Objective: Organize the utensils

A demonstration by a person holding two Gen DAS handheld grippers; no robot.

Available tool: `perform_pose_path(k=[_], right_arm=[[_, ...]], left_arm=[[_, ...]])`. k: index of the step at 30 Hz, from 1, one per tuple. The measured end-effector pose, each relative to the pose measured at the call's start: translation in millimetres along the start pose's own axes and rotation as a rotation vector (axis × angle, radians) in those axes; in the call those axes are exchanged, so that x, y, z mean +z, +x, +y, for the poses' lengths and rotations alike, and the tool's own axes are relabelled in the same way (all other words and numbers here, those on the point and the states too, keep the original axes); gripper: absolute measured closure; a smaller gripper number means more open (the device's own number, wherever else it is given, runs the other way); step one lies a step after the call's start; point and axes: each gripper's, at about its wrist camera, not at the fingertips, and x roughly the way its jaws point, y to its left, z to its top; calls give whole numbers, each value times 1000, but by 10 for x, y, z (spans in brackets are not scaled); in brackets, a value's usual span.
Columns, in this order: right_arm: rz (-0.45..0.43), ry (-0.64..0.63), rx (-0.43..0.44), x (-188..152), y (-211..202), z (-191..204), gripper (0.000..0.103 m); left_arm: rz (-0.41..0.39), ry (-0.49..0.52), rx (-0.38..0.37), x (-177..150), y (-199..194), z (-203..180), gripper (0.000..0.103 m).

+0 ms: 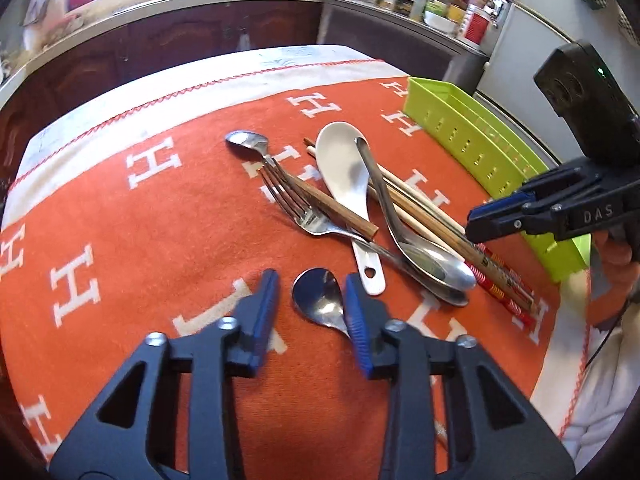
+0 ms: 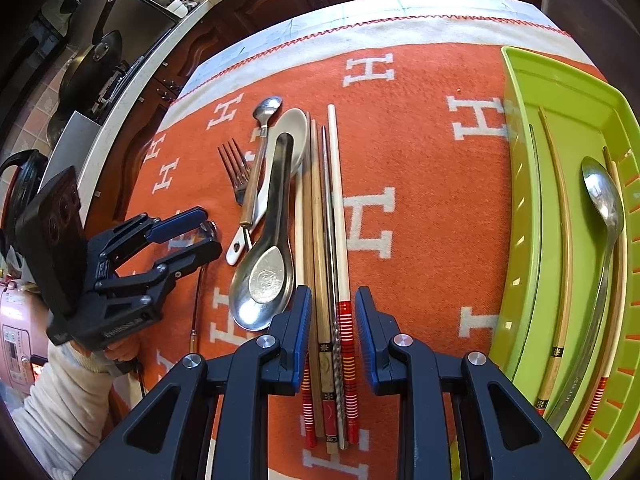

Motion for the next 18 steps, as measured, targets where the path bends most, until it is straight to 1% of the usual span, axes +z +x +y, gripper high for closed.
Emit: perform_pose_path(k=[1,2,3,7,10,15,18], right_arm=[[0,-2,-3,-1,6,6,80],[1,-3,-6,-5,12,15,80],[2,-5,-9,-8,17,24,80],[2,-12,-19,-14,29,67,80],[-10,-22,-25,0,9,111,80],[-33,-54,-17,124,-36,246,80],[-62,-85,-5,247,-78,382,80]], left_arm=[[-1,-4,-10,1,-7,17,87],[0,-9,-13,1,-4,37,94],[-2,-16,-16,4,-1,57,97],[-10,-32,-1,1,13,45,98],[-7,-97,23,-1,0,43,99],[9,-192,95,-2,-24,-16,100],[14,-261,103,-21,-65,-15,101]])
